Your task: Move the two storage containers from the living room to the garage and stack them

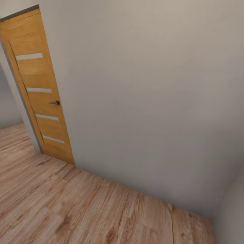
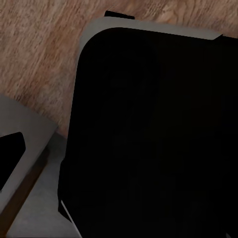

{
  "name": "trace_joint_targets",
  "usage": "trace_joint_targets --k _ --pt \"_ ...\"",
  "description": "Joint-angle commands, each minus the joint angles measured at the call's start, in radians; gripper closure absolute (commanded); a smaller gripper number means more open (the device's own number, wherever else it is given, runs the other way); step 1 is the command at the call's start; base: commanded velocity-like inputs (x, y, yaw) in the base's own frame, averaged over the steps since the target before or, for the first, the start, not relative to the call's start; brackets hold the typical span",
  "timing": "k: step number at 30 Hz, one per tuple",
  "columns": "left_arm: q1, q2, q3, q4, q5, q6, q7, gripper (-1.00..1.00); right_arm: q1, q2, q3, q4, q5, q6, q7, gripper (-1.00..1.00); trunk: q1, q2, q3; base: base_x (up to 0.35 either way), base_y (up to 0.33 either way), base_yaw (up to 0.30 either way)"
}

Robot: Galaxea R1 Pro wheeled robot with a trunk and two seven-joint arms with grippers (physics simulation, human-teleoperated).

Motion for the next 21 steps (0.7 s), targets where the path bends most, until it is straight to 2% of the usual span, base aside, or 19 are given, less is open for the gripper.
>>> trace_joint_targets --k 1,9,15,21 --pt "0.000 0.000 0.000 -0.001 0.006 -0.001 0.001 -1.00 -0.001 0.001 0.008 0.003 -0.010 -0.006 -0.001 -1.00 0.000 -0.001 -0.001 0.000 0.000 0.271" --pt "0.000 0.000 0.000 -0.001 0.006 -0.001 0.002 -1.00 -0.001 0.001 0.009 0.003 -0.010 -0.005 -0.002 -1.00 0.000 -0.001 -0.001 0.000 0.000 0.255" --pt "0.000 0.000 0.001 -0.001 0.006 -0.001 0.001 -1.00 -0.001 0.001 0.009 0.003 -0.010 -0.004 -0.001 -1.00 0.000 -0.001 -0.001 0.027 0.000 0.054" --pt "0.000 0.000 0.002 -0.001 0.006 -0.001 0.001 -1.00 -0.001 0.001 0.009 0.003 -0.010 -0.004 -0.001 -1.00 0.000 -0.001 -0.001 0.289 0.000 0.002"
